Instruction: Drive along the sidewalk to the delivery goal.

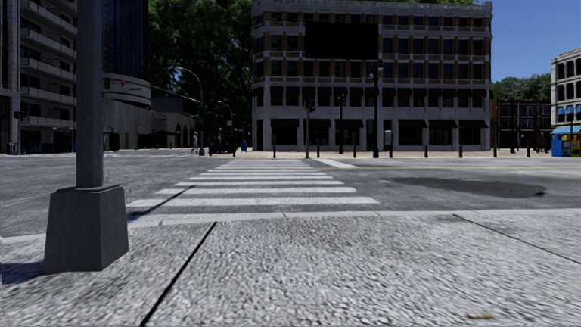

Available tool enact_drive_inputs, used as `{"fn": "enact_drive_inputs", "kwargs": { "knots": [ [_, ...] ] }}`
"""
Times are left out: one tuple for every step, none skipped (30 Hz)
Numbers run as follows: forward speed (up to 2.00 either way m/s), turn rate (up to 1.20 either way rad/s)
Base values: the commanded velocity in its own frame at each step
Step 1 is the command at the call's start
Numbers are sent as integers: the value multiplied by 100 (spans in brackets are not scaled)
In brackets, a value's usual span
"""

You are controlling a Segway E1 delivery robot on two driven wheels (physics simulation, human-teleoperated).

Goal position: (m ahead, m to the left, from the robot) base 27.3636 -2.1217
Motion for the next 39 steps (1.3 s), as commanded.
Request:
{"fn": "enact_drive_inputs", "kwargs": {
  "knots": [
    [179, 0],
    [179, 0],
    [179, 0],
    [179, 0],
    [179, 0],
    [179, 0],
    [179, 0],
    [179, 0],
    [179, 44],
    [179, 119],
    [179, 120],
    [179, 120],
    [179, 72],
    [179, 0],
    [179, 0],
    [179, 0],
    [179, 0],
    [179, 0],
    [179, 0],
    [179, 0],
    [179, 0],
    [179, 0],
    [179, 0],
    [179, 0],
    [179, 0],
    [179, 0],
    [179, 0],
    [179, 0],
    [179, 0],
    [179, 0],
    [179, 0],
    [179, 7],
    [179, 20],
    [179, 46],
    [179, 64],
    [179, 74],
    [179, 79],
    [179, 81],
    [179, 81]
  ]
}}
